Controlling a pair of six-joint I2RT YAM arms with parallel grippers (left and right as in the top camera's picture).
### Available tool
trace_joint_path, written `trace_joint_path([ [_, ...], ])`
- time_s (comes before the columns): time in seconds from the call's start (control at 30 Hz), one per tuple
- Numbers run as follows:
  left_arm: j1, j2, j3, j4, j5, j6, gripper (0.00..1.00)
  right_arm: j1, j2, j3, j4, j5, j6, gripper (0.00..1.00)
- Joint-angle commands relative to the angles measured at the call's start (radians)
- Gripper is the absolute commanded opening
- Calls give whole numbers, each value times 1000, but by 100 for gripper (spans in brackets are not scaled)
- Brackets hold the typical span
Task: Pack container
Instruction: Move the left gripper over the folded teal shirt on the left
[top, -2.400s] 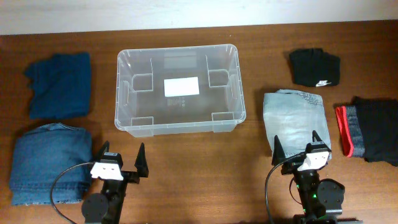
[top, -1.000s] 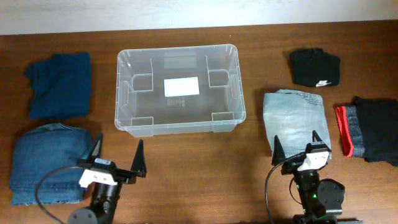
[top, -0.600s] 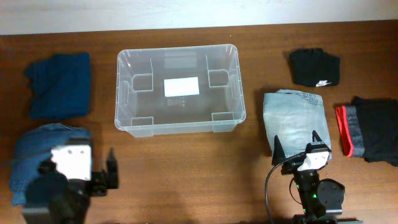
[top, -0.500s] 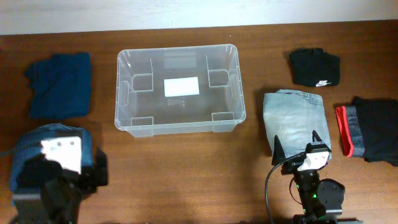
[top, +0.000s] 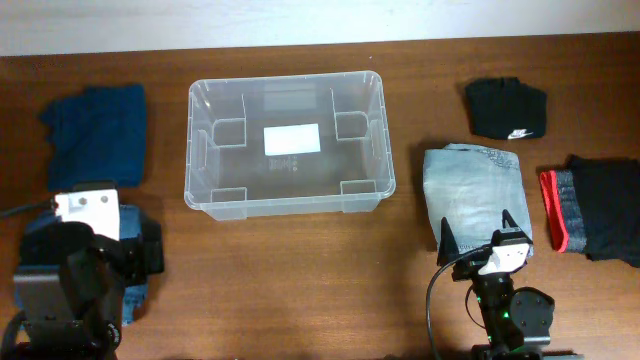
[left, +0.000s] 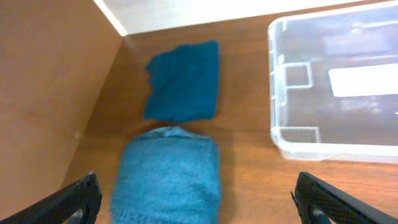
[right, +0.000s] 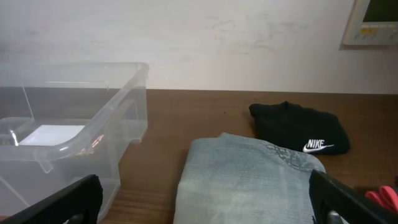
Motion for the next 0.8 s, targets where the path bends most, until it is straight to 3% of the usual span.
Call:
trace_joint_path([
  [0.0, -3, 6, 17, -2, 12, 12, 99, -8, -8, -7, -1, -16, -3, 98],
  [0.27, -3, 177, 53, -135, -280, -92, 99, -8, -8, -7, -1, -16, -3, 99],
  [0.5, -2, 476, 104, -232, -314, -181, 99, -8, -8, -7, -1, -16, -3, 98],
  [0.6, 8, 593, 104, -283, -407, -311, 99, -8, -8, -7, -1, -16, -3, 99],
  [0.77, 52, 697, 104, -286, -421, -484, 100, -8, -8, -7, -1, -16, -3, 99],
])
